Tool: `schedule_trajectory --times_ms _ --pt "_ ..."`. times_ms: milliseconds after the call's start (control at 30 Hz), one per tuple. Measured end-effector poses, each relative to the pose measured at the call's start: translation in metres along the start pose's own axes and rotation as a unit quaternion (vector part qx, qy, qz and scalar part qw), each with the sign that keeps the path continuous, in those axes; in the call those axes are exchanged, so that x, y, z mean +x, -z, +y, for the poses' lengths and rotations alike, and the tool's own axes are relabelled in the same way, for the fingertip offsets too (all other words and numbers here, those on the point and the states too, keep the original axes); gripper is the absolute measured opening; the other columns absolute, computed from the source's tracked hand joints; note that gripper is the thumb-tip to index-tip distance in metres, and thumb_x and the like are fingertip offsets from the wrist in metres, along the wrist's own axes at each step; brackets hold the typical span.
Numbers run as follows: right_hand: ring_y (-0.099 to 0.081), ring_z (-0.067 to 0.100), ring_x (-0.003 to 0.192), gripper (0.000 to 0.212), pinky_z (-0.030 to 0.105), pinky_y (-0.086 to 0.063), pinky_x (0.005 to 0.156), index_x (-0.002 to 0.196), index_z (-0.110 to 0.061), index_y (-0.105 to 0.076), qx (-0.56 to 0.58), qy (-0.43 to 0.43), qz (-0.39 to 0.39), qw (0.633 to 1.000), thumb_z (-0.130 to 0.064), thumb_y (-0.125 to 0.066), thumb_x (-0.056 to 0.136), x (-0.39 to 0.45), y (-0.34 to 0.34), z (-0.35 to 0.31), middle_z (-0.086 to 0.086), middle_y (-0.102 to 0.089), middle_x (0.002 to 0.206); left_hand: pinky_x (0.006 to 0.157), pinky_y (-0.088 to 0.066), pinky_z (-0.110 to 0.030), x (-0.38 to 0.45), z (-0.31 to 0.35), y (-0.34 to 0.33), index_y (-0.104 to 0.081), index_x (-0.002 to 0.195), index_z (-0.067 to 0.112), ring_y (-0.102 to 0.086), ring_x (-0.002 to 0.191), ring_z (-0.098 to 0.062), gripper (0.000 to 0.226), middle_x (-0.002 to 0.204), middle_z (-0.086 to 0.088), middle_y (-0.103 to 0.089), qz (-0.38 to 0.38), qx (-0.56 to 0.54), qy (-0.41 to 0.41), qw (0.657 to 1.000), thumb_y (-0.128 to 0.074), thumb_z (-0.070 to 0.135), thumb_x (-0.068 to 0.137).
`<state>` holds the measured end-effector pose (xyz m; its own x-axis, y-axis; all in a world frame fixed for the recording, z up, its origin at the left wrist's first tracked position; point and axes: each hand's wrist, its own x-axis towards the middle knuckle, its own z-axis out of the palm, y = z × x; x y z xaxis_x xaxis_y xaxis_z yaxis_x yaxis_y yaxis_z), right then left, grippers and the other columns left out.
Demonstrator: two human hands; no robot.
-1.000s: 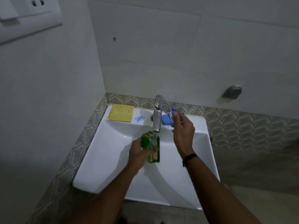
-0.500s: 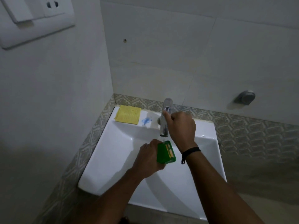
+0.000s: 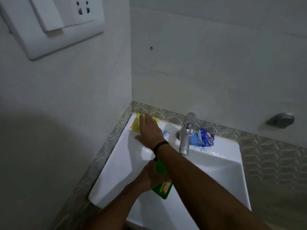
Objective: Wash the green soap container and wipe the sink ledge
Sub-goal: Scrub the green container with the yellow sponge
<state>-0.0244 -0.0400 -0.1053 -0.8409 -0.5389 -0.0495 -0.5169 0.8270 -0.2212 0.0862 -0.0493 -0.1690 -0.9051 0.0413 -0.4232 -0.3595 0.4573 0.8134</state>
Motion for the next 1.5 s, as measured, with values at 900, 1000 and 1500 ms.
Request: schedule_trajectory --times_ms 900,1000,1500 --pt "-0.068 0.037 0.083 0.023 0.045 -0.056 0.075 0.096 0.009 -0.066 0.658 -0.265 0.077 0.701 0.004 -0.045 0.091 -0.145 -0.035 0.024 0.027 -0.069 0.092 0.080 -0.055 -0.035 -0.014 -0.004 0.011 -0.065 0.116 0.016 -0.070 0.091 -0.025 0.053 0.102 -0.011 -0.074 -0.012 -0.411 0.064 0.909 -0.049 0.057 0.088" --pt "-0.067 0.028 0.081 0.020 0.042 -0.053 0.077 0.092 0.009 -0.066 0.578 -0.146 0.021 0.803 -0.004 -0.050 0.092 -0.159 -0.036 0.031 0.025 -0.069 0.090 0.074 -0.053 -0.033 -0.012 0.003 0.016 -0.069 0.105 0.014 -0.068 0.080 -0.023 0.049 0.093 -0.011 -0.074 -0.009 -0.476 0.094 0.874 -0.045 0.055 0.091" --pt "-0.055 0.032 0.118 0.045 0.039 -0.047 0.098 0.127 -0.003 -0.058 0.058 0.244 -0.052 0.967 0.010 -0.053 0.084 -0.181 -0.026 0.086 0.016 -0.056 0.134 0.078 -0.048 -0.039 -0.025 0.006 0.011 -0.080 0.080 0.012 -0.063 0.084 -0.030 0.049 0.085 -0.015 -0.074 -0.127 -0.453 0.235 0.850 -0.053 0.051 0.086"
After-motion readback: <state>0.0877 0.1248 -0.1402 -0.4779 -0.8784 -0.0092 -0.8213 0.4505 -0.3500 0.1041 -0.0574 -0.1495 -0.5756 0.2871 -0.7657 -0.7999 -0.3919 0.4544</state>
